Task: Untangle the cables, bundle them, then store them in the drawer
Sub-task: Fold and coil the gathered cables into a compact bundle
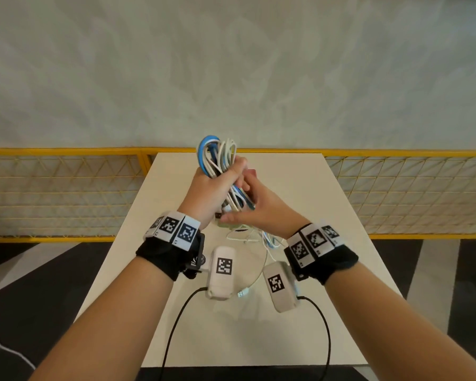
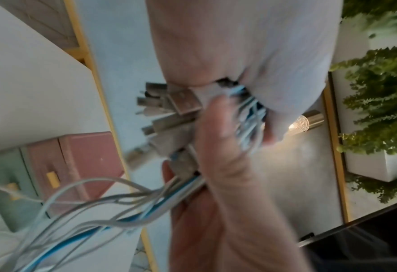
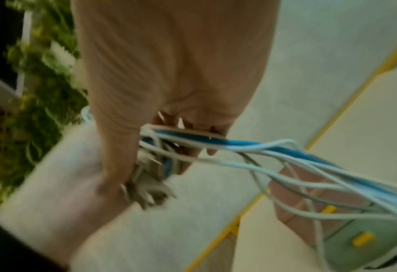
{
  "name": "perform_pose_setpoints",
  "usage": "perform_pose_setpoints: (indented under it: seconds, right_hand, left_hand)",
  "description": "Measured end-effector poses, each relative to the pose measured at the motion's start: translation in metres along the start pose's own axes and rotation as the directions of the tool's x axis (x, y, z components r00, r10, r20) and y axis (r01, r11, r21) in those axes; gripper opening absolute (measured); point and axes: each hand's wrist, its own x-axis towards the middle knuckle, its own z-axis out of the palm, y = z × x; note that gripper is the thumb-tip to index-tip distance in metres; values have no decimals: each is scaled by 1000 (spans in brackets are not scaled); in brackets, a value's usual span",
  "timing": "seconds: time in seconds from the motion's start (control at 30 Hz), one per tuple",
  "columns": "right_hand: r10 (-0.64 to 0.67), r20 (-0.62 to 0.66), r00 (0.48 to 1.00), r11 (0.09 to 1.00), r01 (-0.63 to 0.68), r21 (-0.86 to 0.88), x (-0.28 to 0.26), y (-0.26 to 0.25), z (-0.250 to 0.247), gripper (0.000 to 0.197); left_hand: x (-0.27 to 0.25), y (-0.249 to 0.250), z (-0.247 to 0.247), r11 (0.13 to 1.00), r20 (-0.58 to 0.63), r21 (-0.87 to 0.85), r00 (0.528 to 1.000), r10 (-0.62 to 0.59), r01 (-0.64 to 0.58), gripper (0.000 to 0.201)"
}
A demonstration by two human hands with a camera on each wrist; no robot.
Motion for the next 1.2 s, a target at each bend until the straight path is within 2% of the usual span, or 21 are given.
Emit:
perform_pose_setpoints:
  seconds: [0.1, 0.17, 0.23, 0.27, 0.3, 0.37, 0.47, 0.53, 0.6, 0.7, 0.83, 0.9, 0.97, 1.07, 1.13, 1.2]
  right_hand:
    - [29, 8, 1000, 989, -28, -142, -2, 13, 10, 39]
    - [66, 33, 997, 975, -57, -212, -3, 23, 13, 24]
    - [90, 91, 992, 958, -62, -281, -1, 25, 13, 14]
    - [81, 108, 991, 955, -46, -293, 0, 23, 13, 14]
    - [62, 104, 993, 961, -32, -273, 1, 19, 13, 23]
    - [7, 65, 998, 988, 3, -155, 4, 11, 16, 39]
    - [15, 43, 999, 987, -7, -160, 8, 14, 28, 24]
    - [82, 47, 995, 974, -70, -215, 7, 24, 28, 24]
    - [124, 8, 992, 950, -117, -290, 7, 33, 17, 19]
    - [116, -92, 989, 898, -144, -415, 13, 36, 0, 11]
    - [46, -294, 955, 840, -196, -506, 13, 21, -6, 35]
    - [-42, -301, 953, 793, -152, -591, 9, 12, -1, 48]
    - [-84, -287, 954, 725, -139, -675, 7, 4, 2, 61]
    - [-86, -214, 973, 692, -96, -715, 4, -8, 1, 84]
    - [-82, -95, 992, 728, -6, -686, 0, -17, -4, 92]
    - [-40, 22, 999, 802, 45, -596, -4, -23, -13, 103]
  left_hand:
    - [1, 5, -5, 993, -52, -117, 999, 18, -24, 42]
    - [3, 6, -10, 981, -75, -195, 997, -2, -13, 38]
    - [3, 6, -15, 976, -90, -210, 995, 37, -55, 37]
    - [3, 6, -16, 978, -92, -195, 994, 58, -75, 36]
    - [2, 6, -16, 982, -87, -169, 993, 74, -88, 37]
    - [-1, 10, -16, 989, -79, -110, 993, 93, -101, 38]
    - [-6, 23, -18, 979, -46, -150, 990, 130, -135, 34]
    - [-8, 31, -23, 968, -5, -212, 990, 140, -138, 32]
    - [-14, 35, -27, 967, 57, -227, 990, 129, -112, 32]
    - [-25, 34, -31, 987, 150, -157, 986, 69, -45, 31]
    - [-30, 19, -32, 998, 199, 16, 978, -63, 61, 28]
    - [-32, 11, -31, 986, 208, 138, 970, -126, 98, 25]
    - [-35, 5, -26, 969, 158, 219, 976, -152, 115, 27]
    - [-39, -1, -19, 965, 93, 231, 984, -151, 127, 31]
    - [-42, -3, -15, 962, 122, 239, 979, -166, 133, 27]
    - [-43, -3, -14, 947, 172, 295, 967, -186, 130, 22]
